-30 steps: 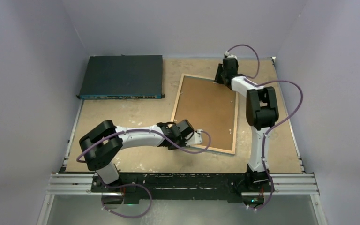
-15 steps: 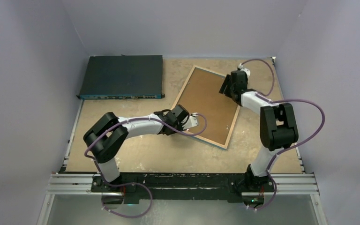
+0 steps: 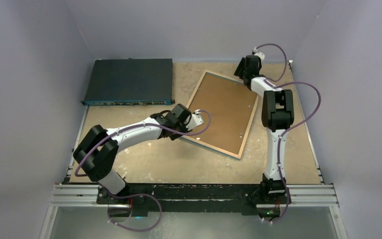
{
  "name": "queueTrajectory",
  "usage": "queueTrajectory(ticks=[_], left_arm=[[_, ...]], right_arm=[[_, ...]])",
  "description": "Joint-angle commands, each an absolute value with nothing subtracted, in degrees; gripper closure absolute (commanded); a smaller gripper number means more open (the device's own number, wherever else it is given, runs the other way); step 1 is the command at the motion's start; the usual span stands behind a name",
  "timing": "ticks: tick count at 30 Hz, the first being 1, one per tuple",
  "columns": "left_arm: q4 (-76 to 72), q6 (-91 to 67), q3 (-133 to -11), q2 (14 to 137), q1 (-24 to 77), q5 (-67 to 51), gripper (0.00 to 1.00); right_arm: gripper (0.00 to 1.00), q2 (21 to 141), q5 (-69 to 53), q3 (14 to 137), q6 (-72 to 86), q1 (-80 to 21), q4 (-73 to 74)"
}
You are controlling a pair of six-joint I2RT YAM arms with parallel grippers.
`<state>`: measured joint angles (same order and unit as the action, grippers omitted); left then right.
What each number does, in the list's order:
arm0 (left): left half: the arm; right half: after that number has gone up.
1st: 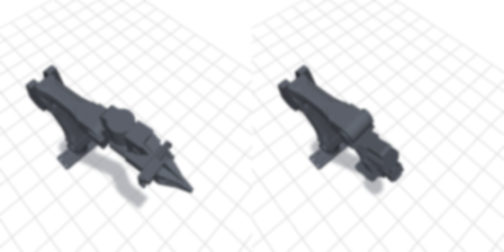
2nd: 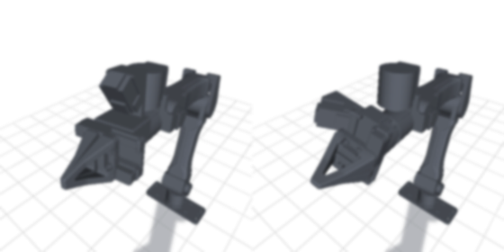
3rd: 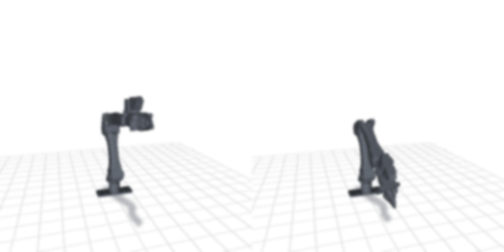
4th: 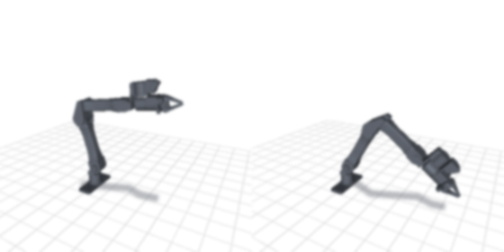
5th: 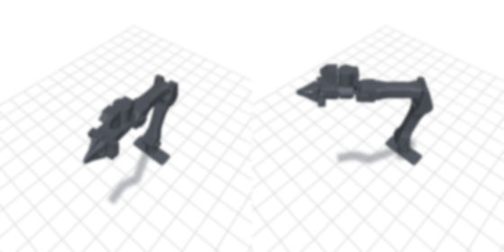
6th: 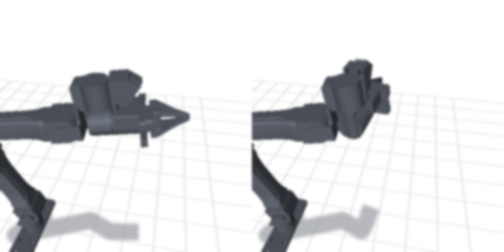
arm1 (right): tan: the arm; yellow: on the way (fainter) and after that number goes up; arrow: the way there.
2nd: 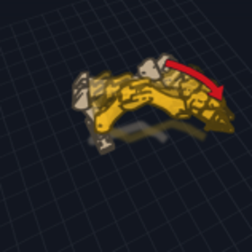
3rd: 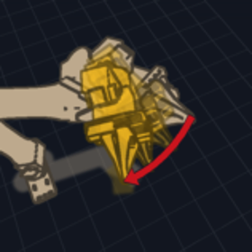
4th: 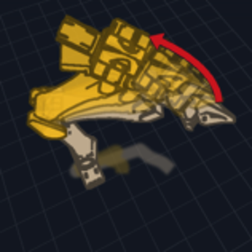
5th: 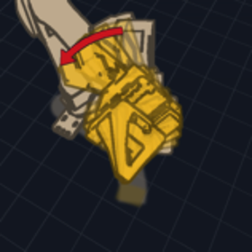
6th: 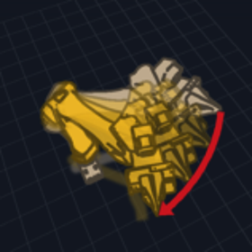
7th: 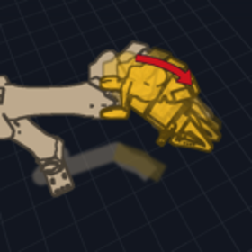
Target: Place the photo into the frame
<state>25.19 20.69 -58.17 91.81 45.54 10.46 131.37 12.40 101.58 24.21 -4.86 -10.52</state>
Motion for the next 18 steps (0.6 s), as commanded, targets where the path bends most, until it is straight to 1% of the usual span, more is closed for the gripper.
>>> queueTrajectory(ticks=[1, 3, 7, 11, 13, 18], left_arm=[[26.03, 18.77, -56.37, 91.03, 43.37, 7.41, 0.66], [25.35, 18.73, -55.54, 91.11, 43.14, 7.13, 0.66], [24.67, 18.07, -55.17, 92.33, 43.10, 6.04, 0.66], [24.28, 17.40, -55.10, 93.46, 43.13, 6.20, 0.66], [23.32, 17.65, -54.27, 93.79, 43.15, 6.67, 0.66], [19.78, 17.48, -53.60, 96.28, 43.12, 8.03, 0.66]], right_arm=[[0.35, 135.90, 10.93, 106.76, 24.39, -3.02, -2.89], [0.36, 135.49, 9.79, 105.55, 25.15, -2.23, -3.52], [0.39, 137.29, 6.24, 109.23, 25.84, -1.10, 3.55], [0.43, 136.92, 3.32, 108.24, 25.48, -1.05, 7.61], [0.45, 135.04, 2.79, 105.03, 25.75, -0.94, 7.79], [0.45, 127.92, 3.99, 92.54, 27.39, -0.90, 5.42]])
